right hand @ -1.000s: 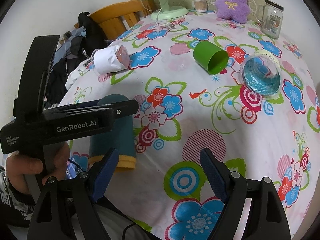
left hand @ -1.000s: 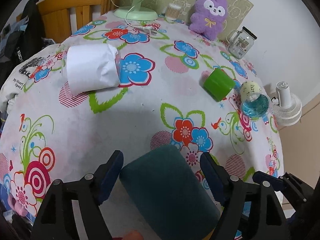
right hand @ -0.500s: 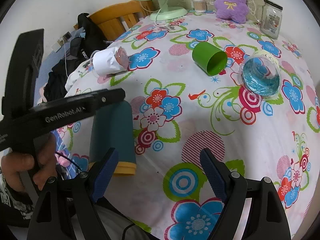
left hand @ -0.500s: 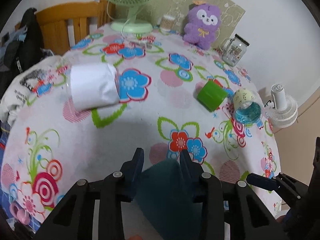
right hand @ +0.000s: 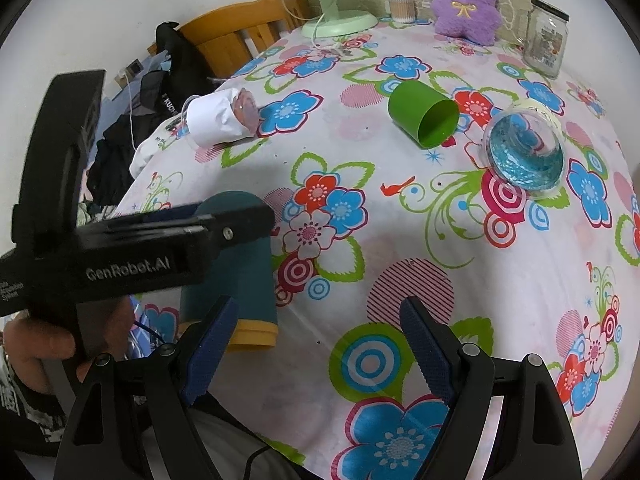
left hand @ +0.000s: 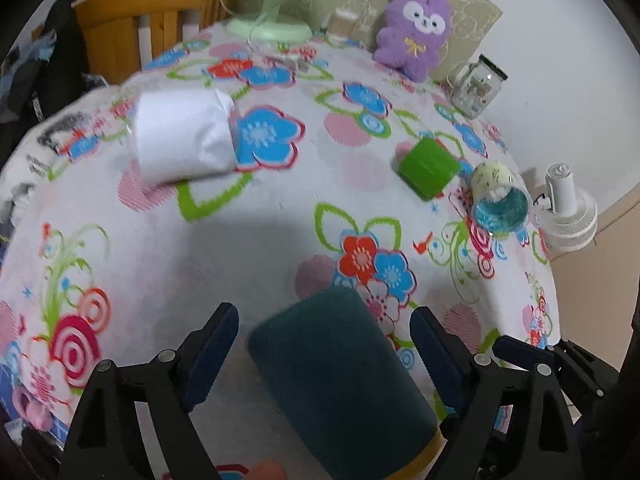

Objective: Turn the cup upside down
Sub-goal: 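Rotate the teal cup with the left gripper, yellow rim turning downward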

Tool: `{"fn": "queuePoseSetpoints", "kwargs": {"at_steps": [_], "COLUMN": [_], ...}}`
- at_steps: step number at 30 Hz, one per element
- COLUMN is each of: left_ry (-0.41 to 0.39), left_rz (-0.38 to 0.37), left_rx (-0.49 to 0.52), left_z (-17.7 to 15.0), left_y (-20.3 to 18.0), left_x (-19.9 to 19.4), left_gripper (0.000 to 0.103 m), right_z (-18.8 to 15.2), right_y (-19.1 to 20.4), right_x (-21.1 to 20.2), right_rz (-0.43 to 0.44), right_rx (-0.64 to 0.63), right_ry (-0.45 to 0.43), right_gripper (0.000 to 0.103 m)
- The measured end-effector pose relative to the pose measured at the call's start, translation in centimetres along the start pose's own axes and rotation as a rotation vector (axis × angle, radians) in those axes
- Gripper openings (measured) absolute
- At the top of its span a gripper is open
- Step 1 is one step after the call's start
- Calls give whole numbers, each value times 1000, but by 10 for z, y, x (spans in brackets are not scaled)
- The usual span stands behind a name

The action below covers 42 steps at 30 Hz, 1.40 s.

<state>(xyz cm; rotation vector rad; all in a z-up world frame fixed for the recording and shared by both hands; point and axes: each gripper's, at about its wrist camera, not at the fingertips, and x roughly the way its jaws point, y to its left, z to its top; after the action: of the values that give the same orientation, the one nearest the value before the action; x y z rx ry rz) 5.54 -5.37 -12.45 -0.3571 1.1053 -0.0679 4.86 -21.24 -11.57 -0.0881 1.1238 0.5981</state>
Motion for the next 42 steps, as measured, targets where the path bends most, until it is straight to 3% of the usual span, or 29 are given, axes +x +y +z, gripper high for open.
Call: {"fn": "queuePoseSetpoints", "kwargs": {"at_steps": [2, 6, 14, 24, 42], "left_ry": [19, 13, -51, -230, -305], "left_rz": [-7, -30, -23, 61, 71], "left_rx": [-9, -6, 23, 77, 106], "left_z": [-2, 0, 4, 10, 6], "left_y": [0, -1, -3, -5, -11], "left_x": [5, 4, -10, -51, -78], "left_gripper": [78, 73, 71, 70, 69], "right_z": [-1, -1, 0, 0, -2], "right_y": [-1, -6, -7, -2, 8], "right_x": [1, 1, 2, -1, -5], "right_rz": [0, -1, 1, 1, 1], "right_rx": [3, 12, 14, 5, -13], "right_ry": [2, 4, 2, -8, -17], "right_gripper": [85, 85, 85, 85, 85]}}
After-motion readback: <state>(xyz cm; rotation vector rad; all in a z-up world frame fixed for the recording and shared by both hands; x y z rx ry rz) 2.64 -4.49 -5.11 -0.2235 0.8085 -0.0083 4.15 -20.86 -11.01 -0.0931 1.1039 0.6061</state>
